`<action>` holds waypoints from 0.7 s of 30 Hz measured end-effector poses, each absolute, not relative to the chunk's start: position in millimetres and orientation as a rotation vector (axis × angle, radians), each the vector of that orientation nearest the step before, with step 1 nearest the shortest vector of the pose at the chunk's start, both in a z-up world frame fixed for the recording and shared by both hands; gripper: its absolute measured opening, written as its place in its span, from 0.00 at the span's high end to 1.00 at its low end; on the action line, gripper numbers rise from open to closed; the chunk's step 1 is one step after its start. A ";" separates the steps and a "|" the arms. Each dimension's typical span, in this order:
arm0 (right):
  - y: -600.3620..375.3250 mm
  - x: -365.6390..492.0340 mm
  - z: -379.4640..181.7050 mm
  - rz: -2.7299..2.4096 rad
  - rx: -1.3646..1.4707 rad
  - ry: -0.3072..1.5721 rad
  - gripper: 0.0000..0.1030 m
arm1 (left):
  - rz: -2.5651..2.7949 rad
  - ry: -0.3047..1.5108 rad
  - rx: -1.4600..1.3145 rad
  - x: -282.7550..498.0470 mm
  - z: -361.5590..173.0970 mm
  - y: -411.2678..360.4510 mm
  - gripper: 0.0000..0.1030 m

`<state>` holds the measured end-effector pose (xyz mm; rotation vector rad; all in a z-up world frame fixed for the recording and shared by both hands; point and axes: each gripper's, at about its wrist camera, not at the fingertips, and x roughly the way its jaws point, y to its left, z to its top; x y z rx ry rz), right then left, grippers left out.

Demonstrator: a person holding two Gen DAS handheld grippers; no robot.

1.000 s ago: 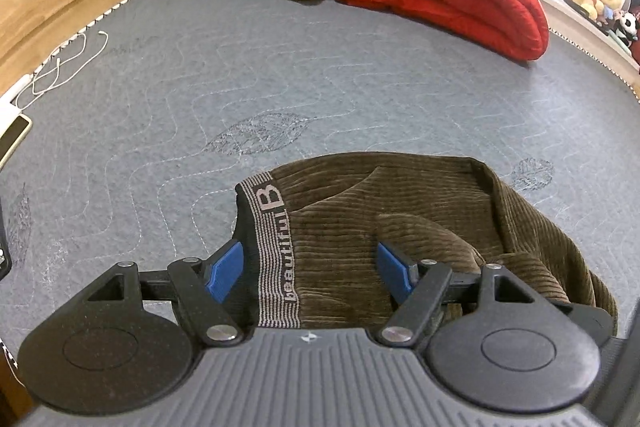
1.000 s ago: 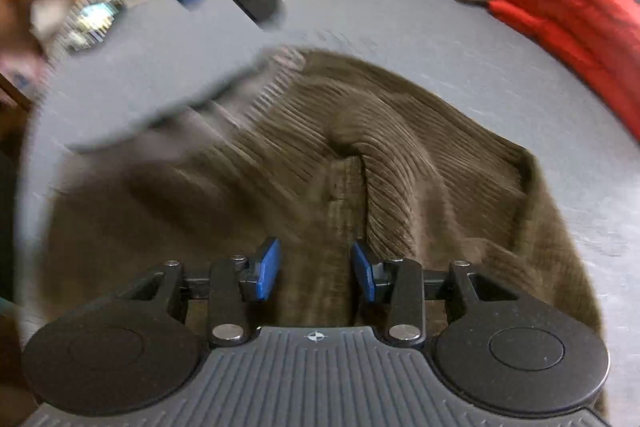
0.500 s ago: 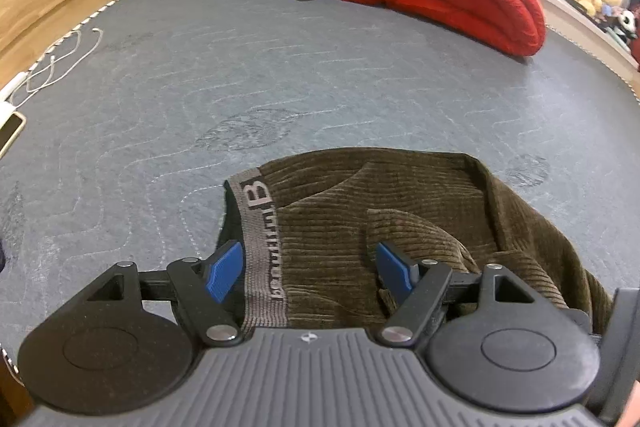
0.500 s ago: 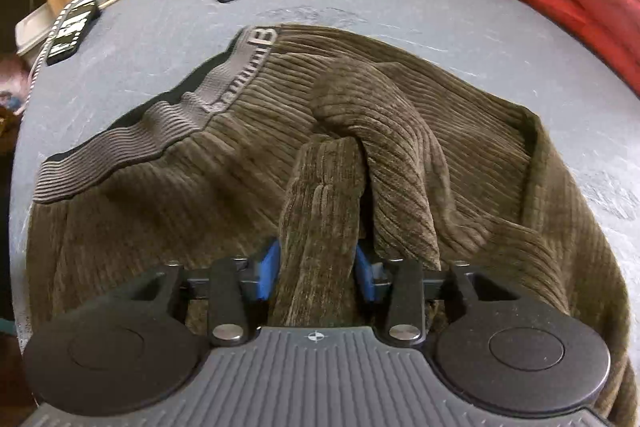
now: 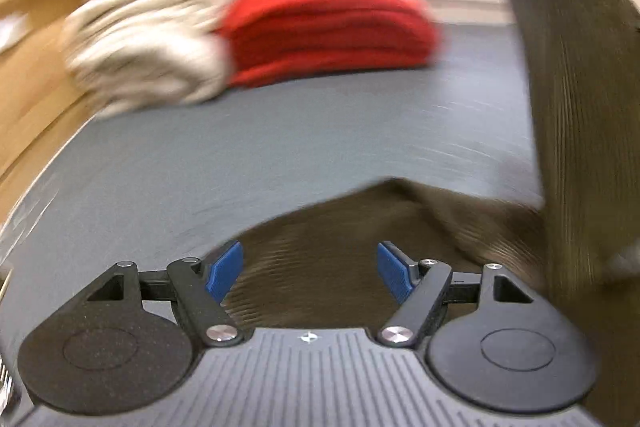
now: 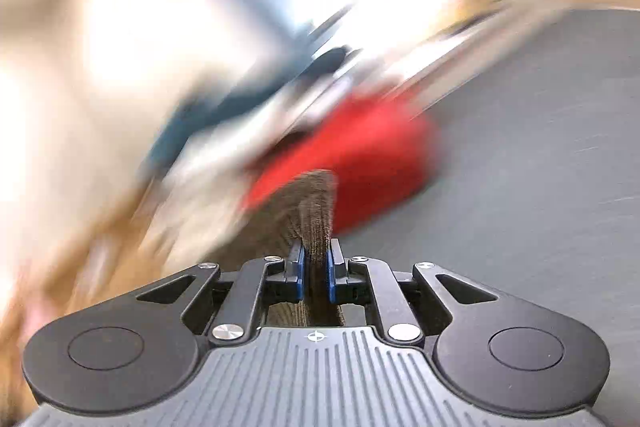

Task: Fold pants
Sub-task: 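Grasp the waistband with the left gripper while the right gripper lifts the leg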

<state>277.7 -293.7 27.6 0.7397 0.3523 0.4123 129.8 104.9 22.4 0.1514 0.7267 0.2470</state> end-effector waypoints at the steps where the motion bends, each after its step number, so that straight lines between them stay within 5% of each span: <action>1: -333.8 280.4 15.9 0.236 0.798 0.326 0.89 | 0.181 0.731 0.184 132.1 16.2 87.2 0.23; 8: -478.8 276.3 -113.2 -0.373 1.069 0.567 0.86 | -0.110 0.795 0.290 181.2 -38.0 -15.6 0.23; 16: -520.4 279.7 -149.8 -0.298 1.071 0.630 0.80 | -0.112 0.908 0.351 235.5 -90.3 -55.1 0.24; 17: -522.5 280.4 -150.6 -0.291 1.069 0.631 0.80 | -0.110 0.933 0.347 237.7 -95.7 -55.0 0.29; 21: -536.8 287.6 -151.0 -0.260 1.059 0.634 0.82 | -0.103 1.013 0.346 248.4 -107.0 -39.3 0.86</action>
